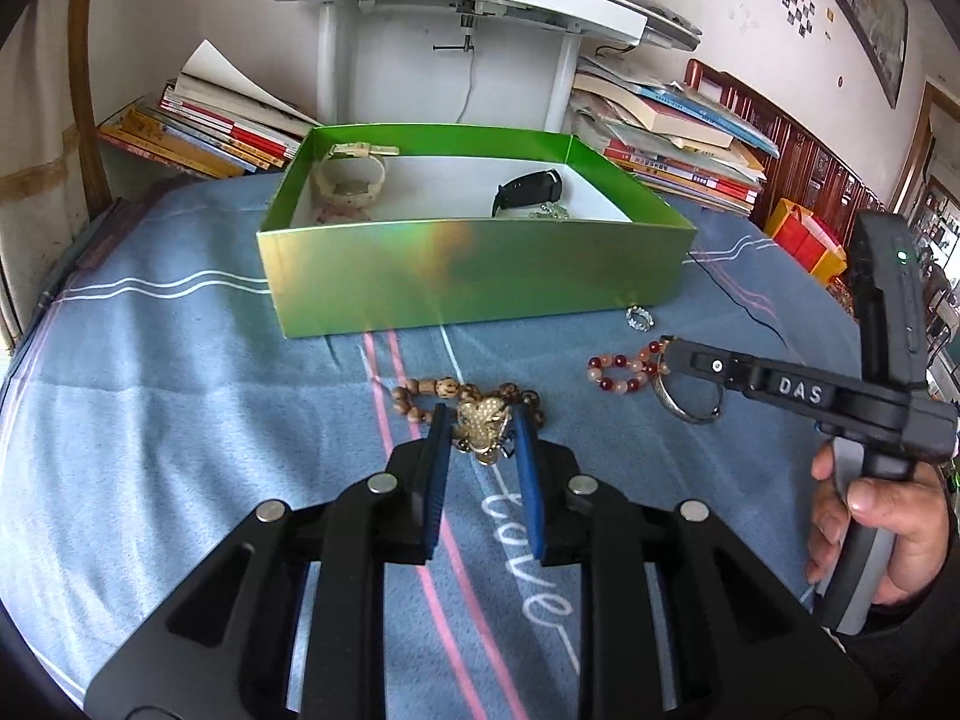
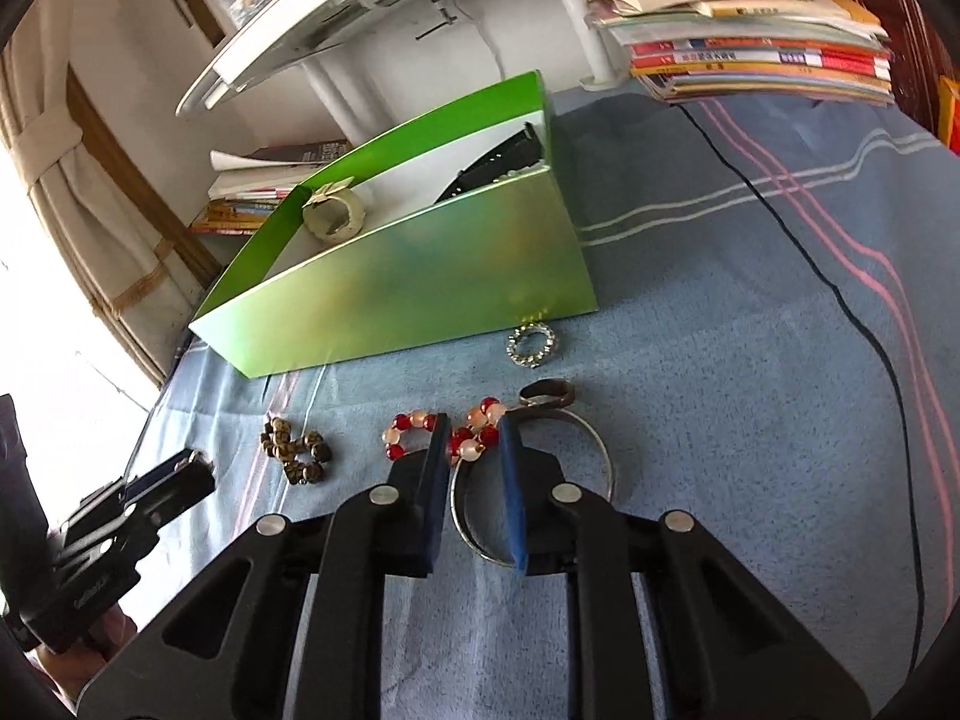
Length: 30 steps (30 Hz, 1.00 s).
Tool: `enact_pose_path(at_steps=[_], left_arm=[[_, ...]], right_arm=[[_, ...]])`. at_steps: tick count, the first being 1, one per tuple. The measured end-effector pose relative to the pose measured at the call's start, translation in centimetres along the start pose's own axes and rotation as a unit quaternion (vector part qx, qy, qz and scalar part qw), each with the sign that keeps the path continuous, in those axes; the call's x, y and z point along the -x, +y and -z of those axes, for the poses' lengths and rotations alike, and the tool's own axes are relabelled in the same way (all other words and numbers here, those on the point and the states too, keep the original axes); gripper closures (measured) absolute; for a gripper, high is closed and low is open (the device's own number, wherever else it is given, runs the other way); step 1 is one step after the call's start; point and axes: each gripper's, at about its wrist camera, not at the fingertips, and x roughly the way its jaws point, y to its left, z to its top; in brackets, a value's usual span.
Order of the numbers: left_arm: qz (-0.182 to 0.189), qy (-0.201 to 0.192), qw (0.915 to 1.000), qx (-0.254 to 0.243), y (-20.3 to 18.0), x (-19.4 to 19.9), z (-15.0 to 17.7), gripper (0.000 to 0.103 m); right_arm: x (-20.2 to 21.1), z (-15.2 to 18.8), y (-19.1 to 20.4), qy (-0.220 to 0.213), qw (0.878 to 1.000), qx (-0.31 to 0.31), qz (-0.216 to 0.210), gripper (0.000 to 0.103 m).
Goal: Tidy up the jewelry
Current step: 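Lift the gold charm with the left gripper while the right gripper lifts the red bead bracelet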
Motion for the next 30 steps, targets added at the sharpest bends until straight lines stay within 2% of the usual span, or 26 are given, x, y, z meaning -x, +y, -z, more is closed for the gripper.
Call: enact_pose_path(at_steps=[4, 7, 12, 19, 24, 30], left_arm=[[-0.001, 0.002, 1.0000, 0.007, 0.6, 0.1, 0.3, 0.082], [-0.003, 0.003, 0.9999, 0.012, 1.0, 0.2, 0.6, 0.082], [-0.007, -0.006, 0.9997, 0.024, 1.8, 0.9, 0.8, 0.082], [-0.017, -0.031, 0.9987, 0.035, 2.4, 3.7, 1.1, 0.082], [-0.021, -0.048, 0.9977, 0.042, 2.5, 5.8, 1.6, 0.082], [-0.023, -0.061, 0.9971, 0.038, 1.9, 8.2, 2.5, 0.082]], right_arm=[[-0.4, 0.0, -0.2, 0.003, 1.000, -0.012, -0.010, 0.086], [-0.4, 0.0, -0.3, -0.005, 1.000, -0.015, -0.009, 0.095], [0.7, 0.1, 1.3, -0.025, 0.999, 0.023, -0.007, 0.095], [5.2, 0.6, 5.1, -0.079, 0.992, 0.096, -0.015, 0.095], [9.6, 1.6, 5.9, -0.112, 0.987, 0.109, -0.024, 0.095], [13.0, 3.3, 5.6, -0.123, 0.985, 0.120, -0.022, 0.095]])
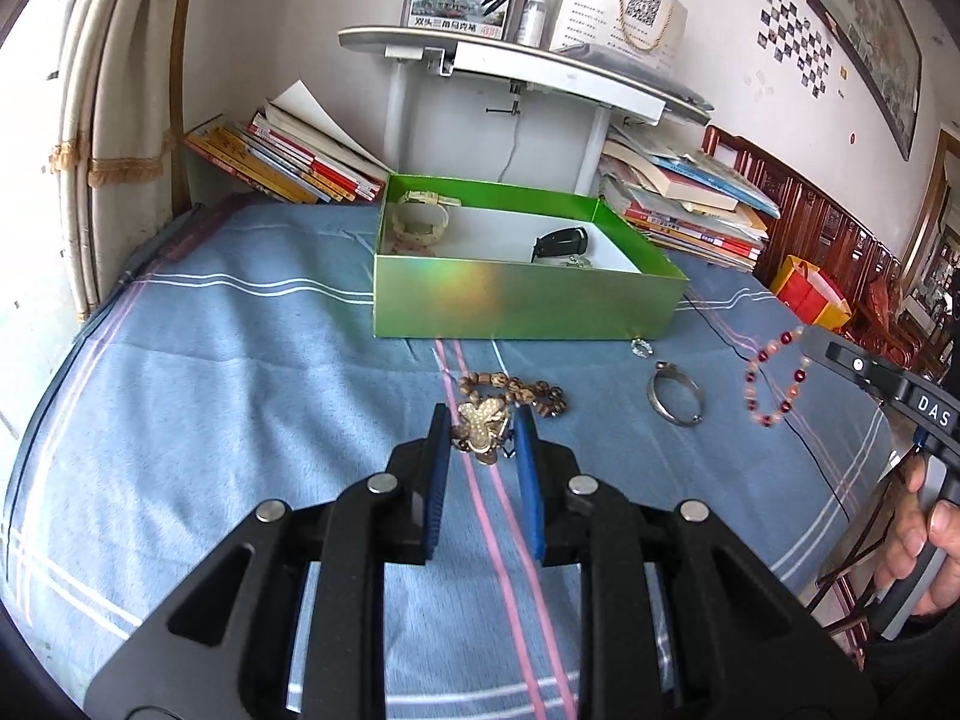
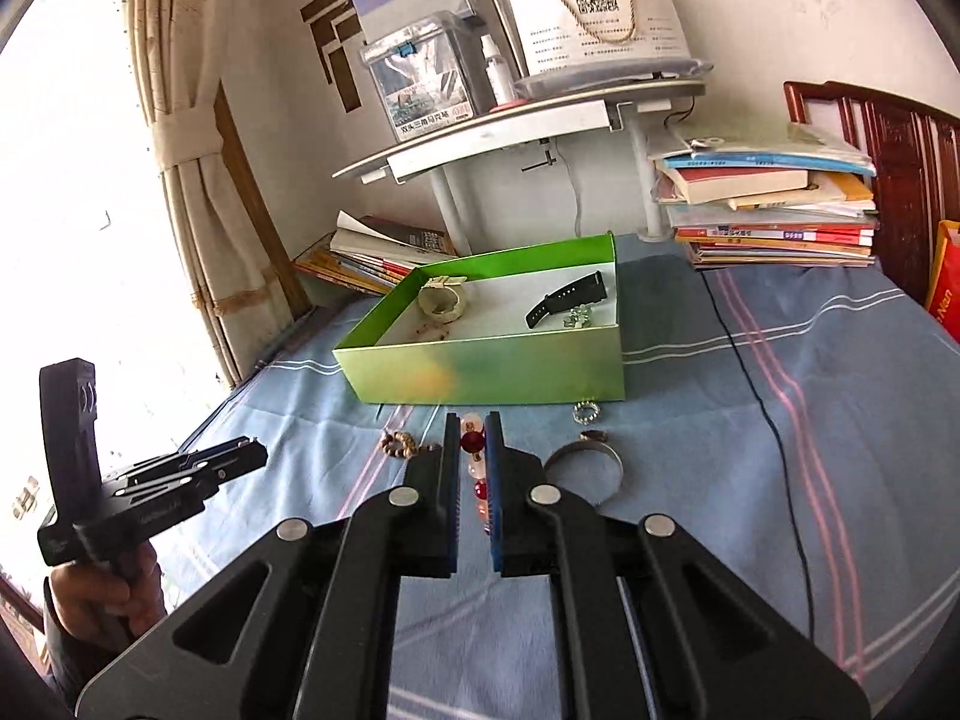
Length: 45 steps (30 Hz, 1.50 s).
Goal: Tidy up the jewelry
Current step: 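Lift the gold charm with the left gripper while the right gripper lifts the red bead bracelet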
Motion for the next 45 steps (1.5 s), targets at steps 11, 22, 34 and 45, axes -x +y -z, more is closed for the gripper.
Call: enact_pose_path(at_steps=[11, 22, 34, 45], left_arm=[[-0.002, -0.005, 1.0000, -0.001, -0.5, 2.1, 1.2, 0.082], [-0.006, -0.002, 1.0000, -0.004, -0.7, 2.2, 1.6, 0.082], [-0.005, 0.001, 1.0000, -0.005, -0.9, 2.1, 1.6, 0.082], [-0.010, 0.006, 0.9999, -0.008, -0.8, 0.6, 0.3, 0.082]], right_arm=[[2.3, 1.3, 0.3, -0.005, 1.000, 0.003, 0.007, 0.095], [2.5, 1.8, 0.5, -0.002, 1.000, 0.003, 0.003, 0.095], [2.4, 2.0, 0.4, 0.001, 1.000, 0.000, 0.001, 0.095], [1.0, 1.1, -0.4, 0.006, 1.000, -0.003, 0.001, 0.095]])
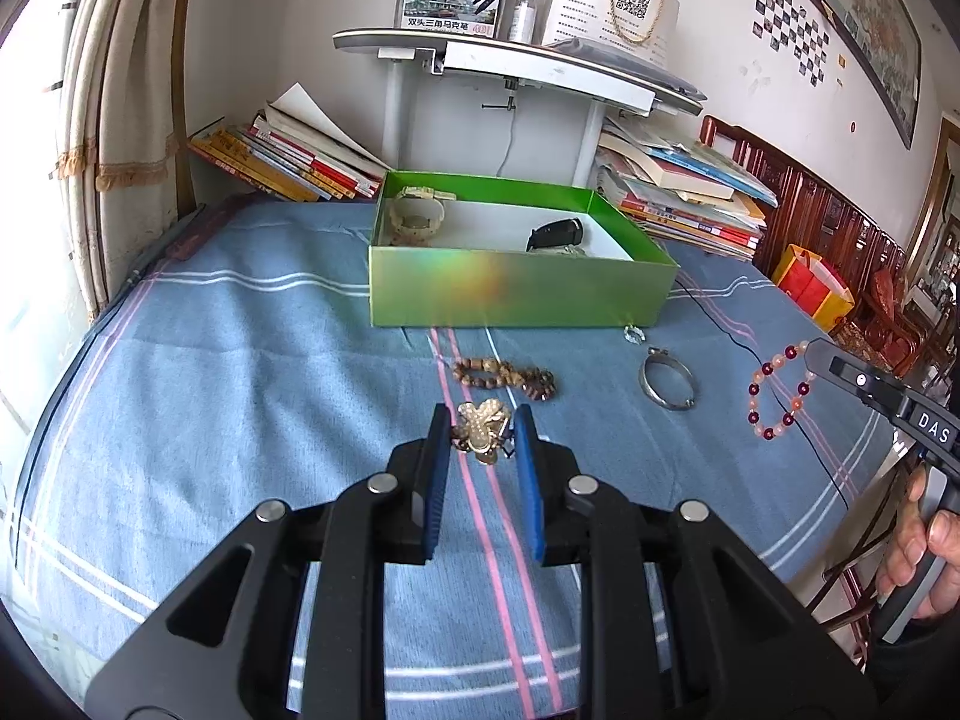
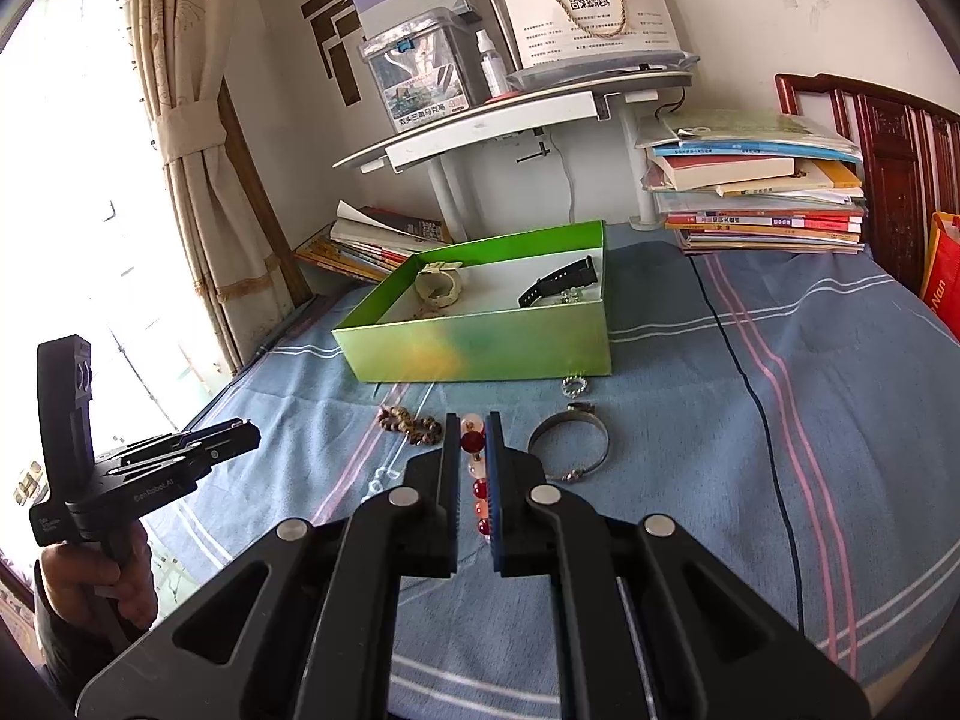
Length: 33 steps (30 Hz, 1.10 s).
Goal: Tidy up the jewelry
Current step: 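Lift the gold charm with the left gripper while the right gripper lifts the red bead bracelet, then carry the gold charm in the left gripper while the right gripper carries the red bracelet over the box, then open the left gripper over the box while the right gripper releases the red bracelet inside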
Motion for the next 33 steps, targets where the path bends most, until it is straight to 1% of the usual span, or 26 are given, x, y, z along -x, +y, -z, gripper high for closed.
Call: enact_pose_path(at_steps=[4, 6, 10, 13, 14, 16, 17, 19, 22, 23, 24, 25, 26, 27, 28, 29, 30, 32, 33], left_arm=[[-0.004, -0.006, 1.0000, -0.005, 0.0, -1.2, -2.2, 0.082], [-0.004, -0.009, 0.9999, -0.007, 0.0, -2.3, -3.9, 0.082], [-0.005, -0.017, 0.9997, -0.018, -0.1, -4.7, -8.0, 0.082], [-0.005, -0.019, 0.9995, -0.023, 0.0, -7.5, -11.4, 0.082], [-0.010, -0.015, 0.9995, -0.024, 0.2, -9.0, -12.7, 0.082], [-0.014, -0.008, 0.9995, -0.029, 0.1, -10.9, -13.9, 0.082], [-0.015, 0.002, 0.9995, -0.029, 0.4, -12.7, -14.6, 0.082], [-0.019, 0.017, 0.9992, -0.032, 0.6, -14.7, -15.0, 0.082], [-0.028, 0.051, 0.9978, -0.031, 1.2, -18.4, -14.9, 0.080], [-0.030, 0.053, 0.9978, -0.026, 1.5, -18.9, -14.8, 0.069], [-0.036, 0.052, 0.9978, -0.019, 1.9, -19.0, -14.6, 0.050], [-0.042, 0.044, 0.9981, -0.012, 2.2, -18.7, -14.4, 0.046], [-0.045, 0.028, 0.9986, -0.004, 2.7, -17.6, -14.3, 0.044], [-0.045, 0.020, 0.9988, -0.001, 2.9, -16.8, -14.1, 0.043], [-0.044, 0.004, 0.9990, 0.005, 3.2, -15.1, -14.0, 0.042], [-0.043, -0.012, 0.9990, 0.010, 3.3, -13.6, -13.8, 0.037], [-0.042, -0.036, 0.9983, 0.016, 3.6, -11.4, -13.3, 0.031], [-0.040, -0.071, 0.9963, 0.027, 3.9, -7.8, -12.2, 0.026], [-0.037, -0.087, 0.9949, 0.035, 4.1, -5.6, -11.2, 0.024]], right_arm=[[-1.5, -1.7, -0.4, -0.002, 1.000, 0.007, -0.001, 0.095], [-2.4, -2.7, -0.6, -0.003, 1.000, 0.009, -0.004, 0.095], [-5.0, -6.0, -1.3, -0.010, 1.000, 0.009, -0.014, 0.095], [-7.4, -8.9, -1.9, -0.019, 1.000, 0.010, -0.015, 0.095], [-8.3, -9.8, -2.2, -0.022, 1.000, 0.011, -0.014, 0.095], [-10.1, -11.1, -2.7, -0.021, 1.000, 0.013, -0.008, 0.095], [-11.1, -11.6, -3.0, -0.018, 1.000, 0.012, -0.007, 0.095], [-13.3, -12.2, -3.8, -0.007, 1.000, 0.010, -0.004, 0.095], [-16.1, -12.2, -4.7, 0.017, 1.000, 0.011, 0.009, 0.095], [-16.5, -12.1, -5.0, 0.020, 1.000, 0.006, 0.014, 0.095], [-16.6, -12.0, -5.3, 0.018, 1.000, 0.003, 0.016, 0.092], [-16.1, -12.0, -5.4, 0.013, 1.000, 0.002, 0.018, 0.085], [-15.4, -11.9, -5.5, 0.005, 1.000, 0.000, 0.018, 0.082], [-14.5, -12.0, -5.4, -0.007, 1.000, -0.003, 0.018, 0.075], [-12.8, -12.0, -5.3, -0.025, 1.000, -0.004, 0.019, 0.072], [-11.4, -11.9, -5.0, -0.041, 0.999, -0.002, 0.021, 0.070], [-9.3, -11.7, -4.7, -0.059, 0.998, 0.001, 0.023, 0.069], [-6.7, -11.2, -4.3, -0.079, 0.997, 0.002, 0.023, 0.068], [-5.4, -10.8, -4.0, -0.088, 0.996, 0.002, 0.023, 0.065]])
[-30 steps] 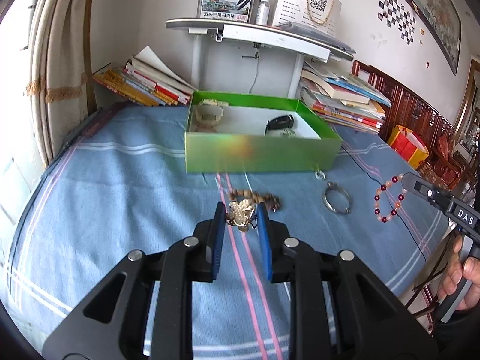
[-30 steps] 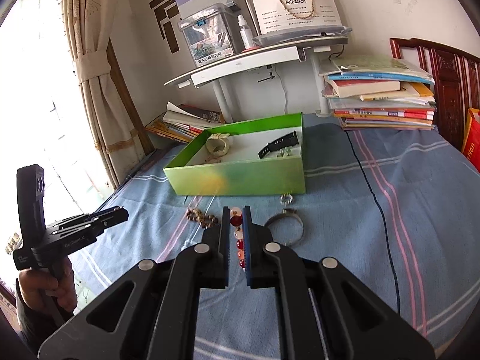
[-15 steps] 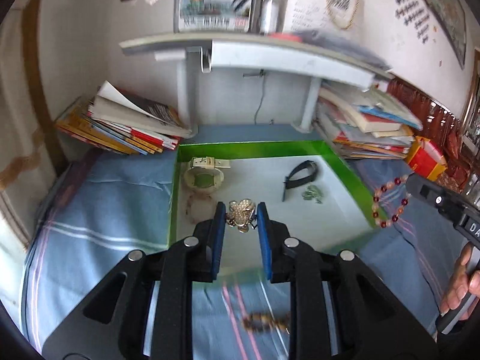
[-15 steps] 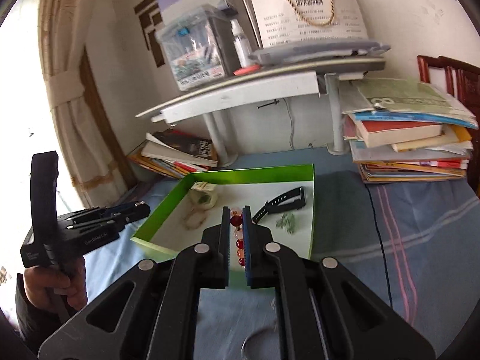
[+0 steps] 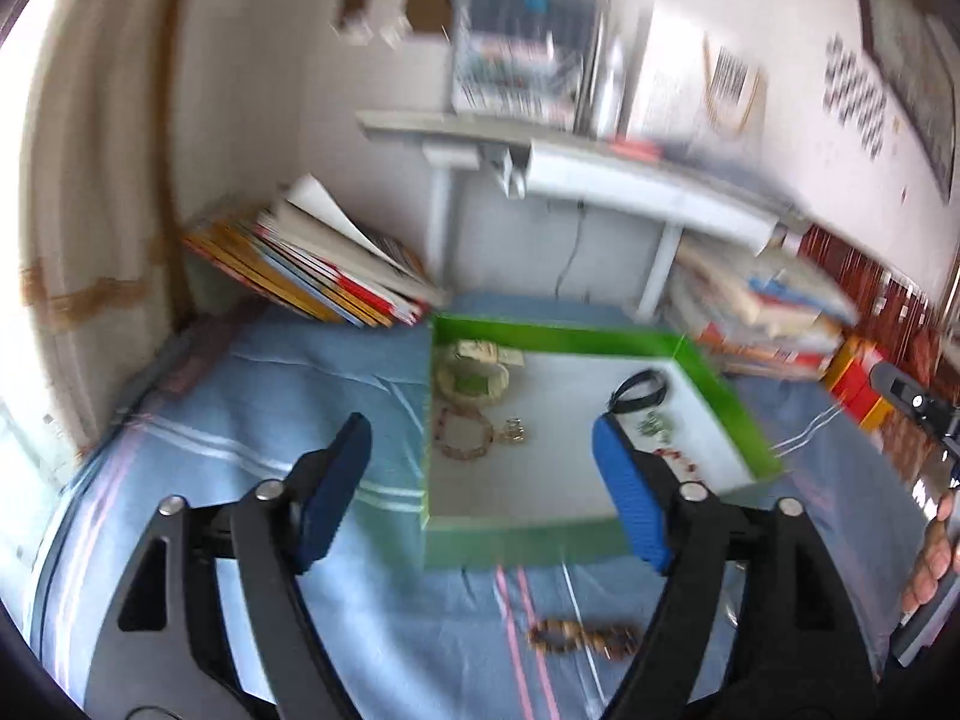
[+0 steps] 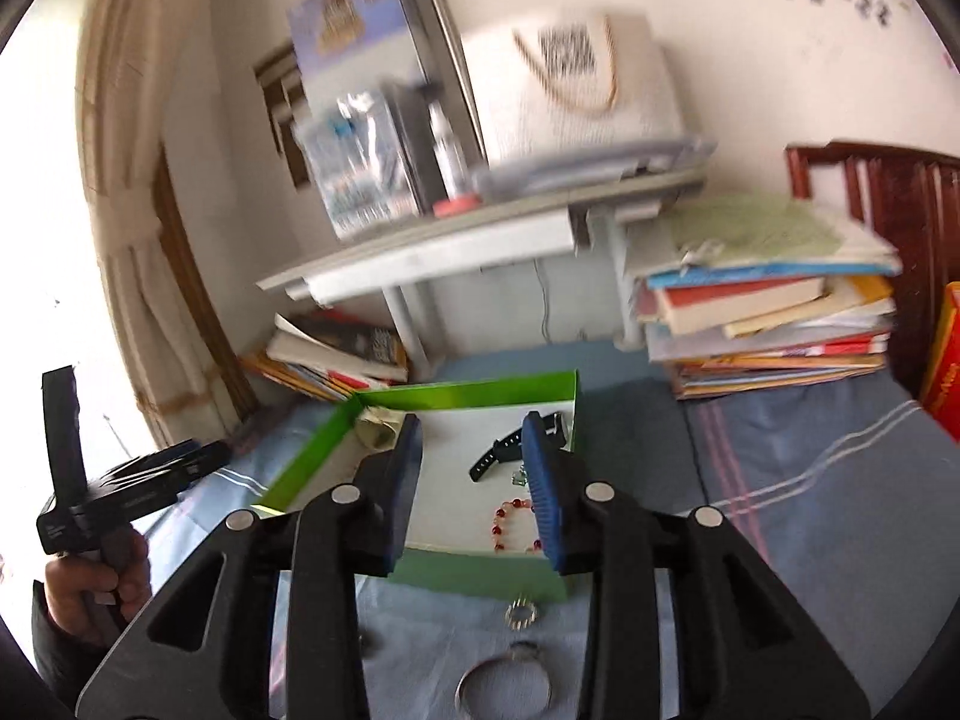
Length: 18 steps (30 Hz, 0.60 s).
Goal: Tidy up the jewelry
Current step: 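Open the left gripper over the box while the right gripper releases the red bracelet inside, then withdraw both open grippers from the green box back over the jewelry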
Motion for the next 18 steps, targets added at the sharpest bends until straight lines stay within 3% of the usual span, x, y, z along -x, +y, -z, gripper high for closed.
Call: enact_pose_path(at_steps=[4, 10, 18], left_arm=[[0.005, -0.001, 0.9999, 0.016, 0.8, 5.9, 3.6, 0.023], [-0.021, 0.035, 0.9991, -0.013, -0.2, 9.4, 9.5, 0.023], [-0.003, 0.051, 0.9984, -0.024, -1.1, 11.3, 13.1, 0.023]], right_arm=[[5.0, 2.2, 1.2, -0.018, 1.000, 0.002, 0.012, 0.049], [7.9, 7.2, 3.2, 0.010, 0.999, 0.019, 0.026, 0.049], [9.5, 11.9, 4.6, 0.053, 0.998, 0.023, 0.025, 0.048]])
